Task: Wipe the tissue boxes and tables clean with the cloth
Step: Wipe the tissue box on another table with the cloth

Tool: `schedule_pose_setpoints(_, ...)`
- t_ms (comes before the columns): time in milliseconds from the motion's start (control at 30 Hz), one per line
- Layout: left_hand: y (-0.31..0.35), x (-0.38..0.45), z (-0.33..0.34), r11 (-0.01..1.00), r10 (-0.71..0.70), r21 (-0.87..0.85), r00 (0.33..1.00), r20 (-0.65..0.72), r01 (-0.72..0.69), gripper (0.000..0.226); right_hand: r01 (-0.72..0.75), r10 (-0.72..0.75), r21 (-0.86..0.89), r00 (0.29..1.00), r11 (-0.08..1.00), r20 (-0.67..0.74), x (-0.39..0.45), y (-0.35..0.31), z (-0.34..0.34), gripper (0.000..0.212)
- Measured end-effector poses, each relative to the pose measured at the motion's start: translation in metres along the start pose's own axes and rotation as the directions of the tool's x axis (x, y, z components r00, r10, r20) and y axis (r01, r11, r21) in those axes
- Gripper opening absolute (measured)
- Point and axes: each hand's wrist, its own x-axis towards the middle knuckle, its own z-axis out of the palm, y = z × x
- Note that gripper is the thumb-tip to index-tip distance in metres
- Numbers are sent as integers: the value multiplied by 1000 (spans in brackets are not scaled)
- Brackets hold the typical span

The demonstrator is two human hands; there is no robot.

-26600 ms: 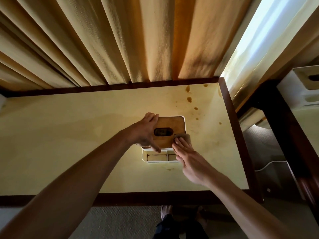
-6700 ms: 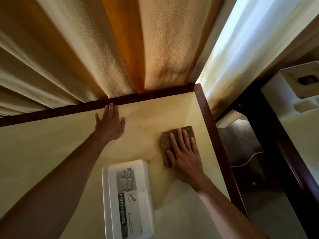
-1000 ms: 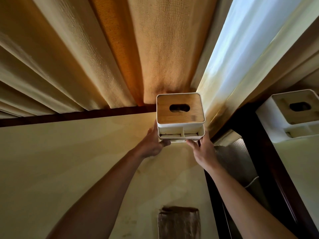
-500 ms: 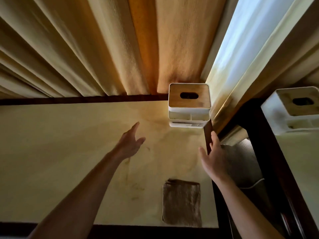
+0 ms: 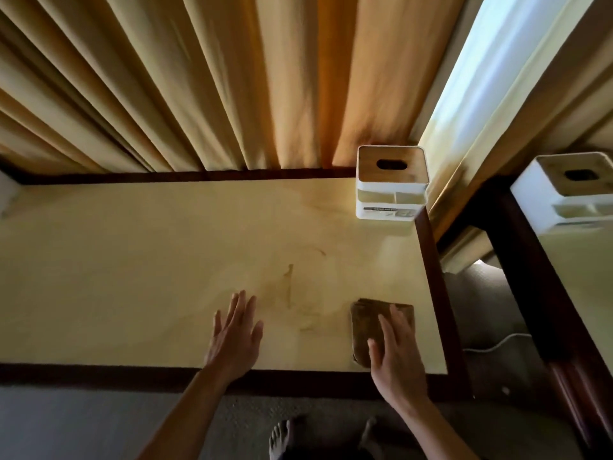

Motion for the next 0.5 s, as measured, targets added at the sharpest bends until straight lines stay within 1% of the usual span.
schedule_pose_setpoints(67, -12, -5, 4, 999, 35, 31, 999, -40, -34, 85, -60, 56, -91, 998, 994, -42, -8, -7, 7, 62)
schedule_pose_setpoints(133, -22, -10, 5, 995, 61, 76, 997, -53, -57, 82, -126, 119, -149, 992, 981, -50, -10, -12, 14, 68)
schedule_pose_setpoints(200, -32, -13, 7, 992, 69, 105, 996, -56, -63, 81, -187, 185, -203, 982, 961, -28, -8, -16, 20, 74)
schedule_pose_setpoints(300, -42, -14, 10, 991, 88, 109, 995, -43, -83, 79, -234, 249, -267, 968, 935, 22, 1, -18, 25, 80)
schedule_pose_setpoints(367, -45, -14, 12, 989, 93, 120, 995, -24, -89, 79, -228, 251, -276, 967, 934, 51, 11, -23, 26, 81)
schedule_pose_setpoints(433, -45, -13, 13, 990, 95, 110, 994, -47, -89, 78, -208, 232, -265, 970, 942, 65, 26, -31, 25, 84)
schedule_pose_setpoints(500, -43, -12, 14, 990, 87, 114, 996, -36, -82, 79, -194, 212, -234, 976, 953, 55, 48, -44, 28, 85)
